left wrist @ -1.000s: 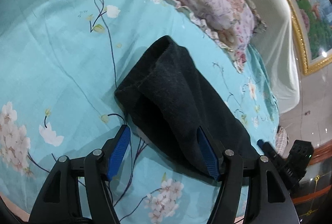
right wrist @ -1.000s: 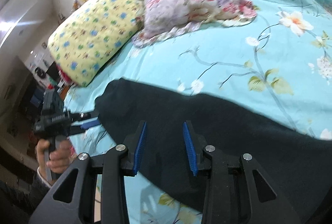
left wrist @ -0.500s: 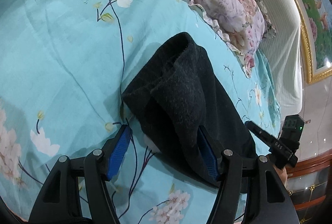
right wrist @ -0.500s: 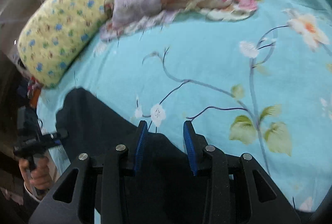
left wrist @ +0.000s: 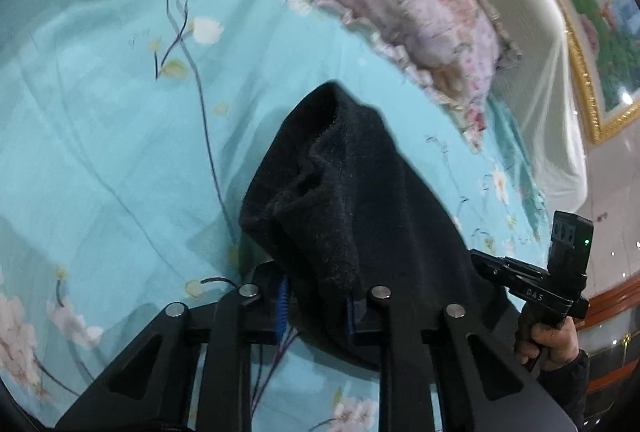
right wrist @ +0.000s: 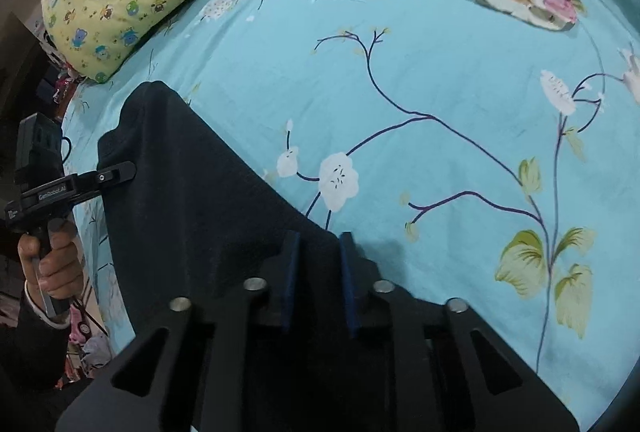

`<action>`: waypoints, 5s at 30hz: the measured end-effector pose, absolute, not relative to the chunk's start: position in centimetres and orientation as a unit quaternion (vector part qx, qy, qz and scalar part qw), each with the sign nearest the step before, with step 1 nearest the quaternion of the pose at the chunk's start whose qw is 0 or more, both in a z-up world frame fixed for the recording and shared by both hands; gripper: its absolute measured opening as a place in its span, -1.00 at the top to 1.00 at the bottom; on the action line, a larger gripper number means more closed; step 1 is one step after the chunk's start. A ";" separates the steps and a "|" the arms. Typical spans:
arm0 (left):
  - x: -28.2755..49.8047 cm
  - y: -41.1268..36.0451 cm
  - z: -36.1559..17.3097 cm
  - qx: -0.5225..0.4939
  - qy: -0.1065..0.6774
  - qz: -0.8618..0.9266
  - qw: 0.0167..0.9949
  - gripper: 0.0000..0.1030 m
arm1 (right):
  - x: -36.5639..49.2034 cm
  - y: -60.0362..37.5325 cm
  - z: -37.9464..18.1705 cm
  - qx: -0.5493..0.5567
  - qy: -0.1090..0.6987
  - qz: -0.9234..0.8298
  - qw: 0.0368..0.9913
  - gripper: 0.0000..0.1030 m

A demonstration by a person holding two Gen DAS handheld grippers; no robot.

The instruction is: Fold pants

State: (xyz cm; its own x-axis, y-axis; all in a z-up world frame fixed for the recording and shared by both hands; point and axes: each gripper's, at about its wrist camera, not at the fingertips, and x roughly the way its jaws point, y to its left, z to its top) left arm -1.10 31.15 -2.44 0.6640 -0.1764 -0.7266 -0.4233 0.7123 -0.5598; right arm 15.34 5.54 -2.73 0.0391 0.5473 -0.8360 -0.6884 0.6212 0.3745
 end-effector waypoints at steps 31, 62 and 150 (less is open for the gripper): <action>-5.2 30.0 3.8 -0.268 0.337 0.116 0.895 -0.07 | 11.1 -0.7 1.5 0.025 0.445 0.314 0.838 0.44; 5.0 7.3 2.9 -0.144 0.444 -0.096 0.879 -0.35 | -1.5 -21.9 -0.4 0.209 0.436 0.149 0.863 0.04; 16.1 -7.9 6.3 -0.109 0.463 -0.447 0.757 0.79 | -0.7 -24.1 1.9 0.346 0.326 0.234 0.848 0.76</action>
